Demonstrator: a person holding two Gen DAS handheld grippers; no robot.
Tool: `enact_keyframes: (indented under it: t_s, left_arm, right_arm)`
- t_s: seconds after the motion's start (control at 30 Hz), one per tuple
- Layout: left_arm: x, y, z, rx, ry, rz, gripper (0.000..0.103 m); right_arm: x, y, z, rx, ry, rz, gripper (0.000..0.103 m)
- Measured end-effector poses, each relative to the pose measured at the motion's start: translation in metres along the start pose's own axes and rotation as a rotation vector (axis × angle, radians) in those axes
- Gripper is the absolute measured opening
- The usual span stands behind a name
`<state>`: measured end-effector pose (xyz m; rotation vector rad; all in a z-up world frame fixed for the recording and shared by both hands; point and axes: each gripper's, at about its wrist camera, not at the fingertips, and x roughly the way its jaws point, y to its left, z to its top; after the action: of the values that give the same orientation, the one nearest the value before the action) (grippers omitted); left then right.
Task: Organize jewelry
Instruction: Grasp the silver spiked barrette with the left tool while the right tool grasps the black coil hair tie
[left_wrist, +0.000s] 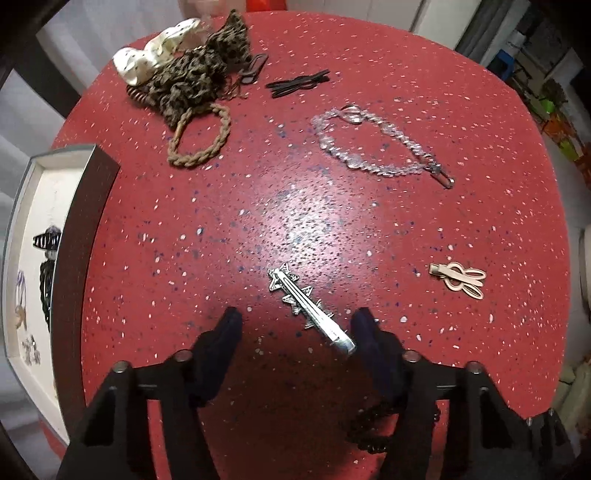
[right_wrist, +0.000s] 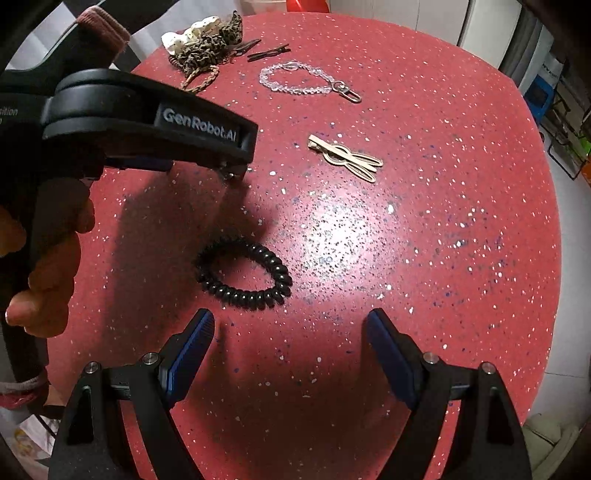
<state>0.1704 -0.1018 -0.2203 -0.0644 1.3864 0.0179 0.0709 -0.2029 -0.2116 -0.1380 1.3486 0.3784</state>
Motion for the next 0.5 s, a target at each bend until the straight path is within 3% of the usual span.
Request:
enact_keyframes:
  t_s: [0.1, 0.23, 0.5]
  left_arm:
    - [-0.002, -0.008, 0.001, 0.020, -0.010, -0.002, 0.046]
    - [-0.007, -0.006, 0.000, 0.038, -0.023, -0.007, 0.018]
    - [-0.012, 0.015, -0.004, 0.062, -0.040, -0.059, 0.018]
  right_arm:
    - [0.000, 0.006, 0.000, -0.023, -0.005, -0.004, 0.087]
    - [0.001, 0.011, 0.001, -0.049, -0.010, -0.008, 0.087]
    - [0.005, 0.037, 0.005, -0.135, -0.025, -0.032, 0.087]
